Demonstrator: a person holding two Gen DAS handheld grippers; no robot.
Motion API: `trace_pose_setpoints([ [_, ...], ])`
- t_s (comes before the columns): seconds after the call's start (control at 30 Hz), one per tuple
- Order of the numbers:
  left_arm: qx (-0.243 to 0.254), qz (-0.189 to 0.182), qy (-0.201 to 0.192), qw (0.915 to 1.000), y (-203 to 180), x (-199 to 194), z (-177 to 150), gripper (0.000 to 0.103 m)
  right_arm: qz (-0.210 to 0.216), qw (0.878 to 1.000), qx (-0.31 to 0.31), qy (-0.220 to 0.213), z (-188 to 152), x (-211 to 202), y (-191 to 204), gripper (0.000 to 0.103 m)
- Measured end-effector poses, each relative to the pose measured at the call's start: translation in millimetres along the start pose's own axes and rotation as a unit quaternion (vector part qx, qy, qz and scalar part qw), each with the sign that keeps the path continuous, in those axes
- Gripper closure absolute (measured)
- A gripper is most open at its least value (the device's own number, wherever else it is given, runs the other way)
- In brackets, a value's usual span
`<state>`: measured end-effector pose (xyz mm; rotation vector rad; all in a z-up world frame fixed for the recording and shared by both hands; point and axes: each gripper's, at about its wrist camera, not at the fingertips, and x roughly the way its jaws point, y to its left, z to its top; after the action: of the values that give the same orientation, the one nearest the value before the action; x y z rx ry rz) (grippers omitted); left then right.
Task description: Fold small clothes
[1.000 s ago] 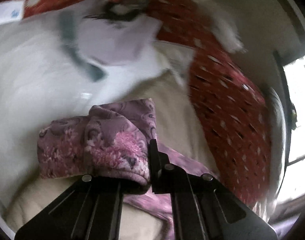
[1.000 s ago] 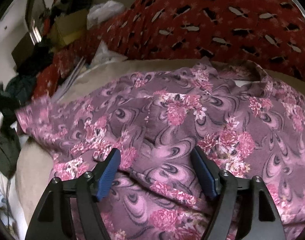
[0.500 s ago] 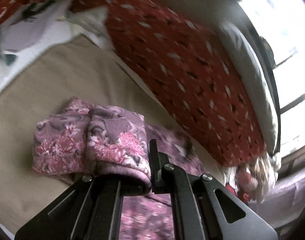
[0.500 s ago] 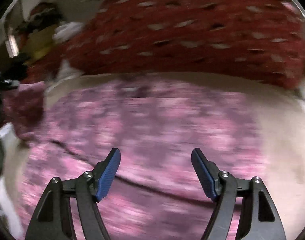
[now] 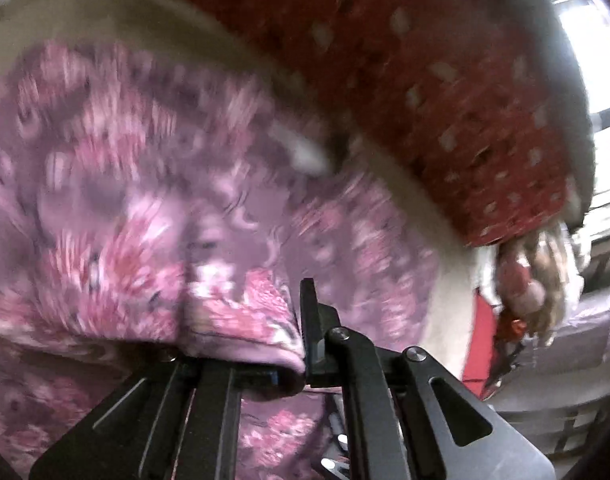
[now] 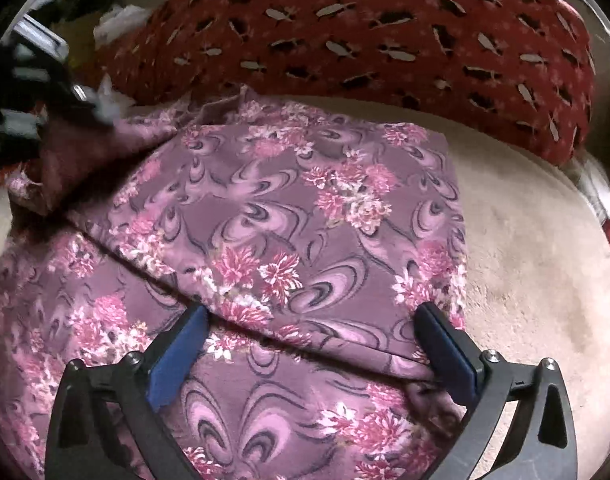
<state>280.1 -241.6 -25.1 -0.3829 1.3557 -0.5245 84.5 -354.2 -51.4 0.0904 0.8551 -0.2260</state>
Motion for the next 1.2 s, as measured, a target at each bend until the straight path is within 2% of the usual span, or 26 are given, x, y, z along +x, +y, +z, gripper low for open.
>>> trace_pose_setpoints([
  [0.03, -0.009, 0.004, 0.014, 0.9999, 6, 10, -2, 0.097, 0.001, 1.000, 0.001, 0.000, 1, 0, -2, 0.000],
  [0.1, -0.028, -0.020, 0.015, 0.9993, 18, 9, -6, 0.096, 0.006, 1.000, 0.005, 0.003, 0, 0, -6, 0.000],
  [0.17, -0.037, -0.041, 0.017, 0.9983, 25, -5, -11, 0.092, 0.007, 1.000, 0.006, 0.005, 0, 0, -6, 0.000],
  [0.23, -0.049, -0.078, 0.000, 0.9957, 38, -35, -22, 0.087, 0.009, 1.000, 0.004, 0.012, 2, 0, -8, 0.000],
  [0.27, -0.054, -0.089, -0.014, 0.9945, 45, -49, -28, 0.081, 0.008, 1.000, 0.001, 0.019, 5, 0, -8, 0.000],
  [0.3, -0.062, -0.095, -0.038, 0.9928, 55, -69, -37, 0.066, 0.006, 1.000, -0.002, 0.030, 9, -1, -8, 0.001],
  [0.37, -0.103, -0.073, -0.100, 0.9870, 83, -103, -54, 0.046, 0.005, 1.000, 0.016, 0.024, 18, -8, -8, 0.004],
  [0.43, -0.131, -0.048, -0.137, 0.9806, 105, -118, -63, 0.045, 0.027, 0.999, 0.035, -0.005, 30, -21, -2, 0.004],
  [0.5, -0.151, -0.024, -0.149, 0.9769, 123, -117, -59, 0.045, 0.040, 0.998, 0.030, -0.029, 40, -32, 12, 0.004],
  [0.57, -0.164, -0.025, -0.142, 0.9758, 135, -109, -52, 0.045, 0.055, 0.997, 0.002, -0.054, 53, -44, 39, 0.004],
  [0.67, -0.188, -0.026, -0.138, 0.9721, 151, -91, -51, 0.046, 0.072, 0.994, -0.053, -0.059, 65, -46, 81, 0.004],
  [0.73, -0.200, -0.039, -0.132, 0.9700, 160, -85, -48, 0.046, 0.071, 0.991, -0.101, -0.054, 68, -40, 108, 0.004],
  [0.8, -0.200, -0.041, -0.144, 0.9683, 160, -88, -47, 0.046, 0.050, 0.985, -0.154, -0.052, 68, -29, 134, 0.007],
  [0.9, -0.195, -0.030, -0.152, 0.9685, 159, -85, -45, 0.045, 0.024, 0.978, -0.200, -0.054, 75, -11, 160, 0.032],
  [0.93, -0.198, -0.034, -0.152, 0.9678, 161, -84, -45, 0.045, 0.021, 0.978, -0.203, -0.050, 79, -6, 164, 0.050],
  [0.97, -0.198, -0.036, -0.153, 0.9676, 162, -85, -44, 0.045, 0.030, 0.979, -0.198, -0.042, 82, -1, 166, 0.076],
  [1.0, -0.197, -0.037, -0.152, 0.9678, 163, -84, -43, 0.045, 0.045, 0.981, -0.185, -0.036, 86, 2, 162, 0.087],
  [1.03, -0.197, -0.037, -0.151, 0.9681, 164, -84, -42, 0.045, 0.066, 0.985, -0.155, -0.033, 89, 1, 154, 0.092],
  [1.1, -0.193, -0.035, -0.151, 0.9688, 163, -84, -41, 0.045, 0.109, 0.990, -0.073, -0.046, 92, -7, 124, 0.092],
  [1.2, -0.187, -0.025, -0.154, 0.9699, 159, -83, -40, 0.043, 0.154, 0.983, 0.077, -0.061, 87, -18, 58, 0.093],
])
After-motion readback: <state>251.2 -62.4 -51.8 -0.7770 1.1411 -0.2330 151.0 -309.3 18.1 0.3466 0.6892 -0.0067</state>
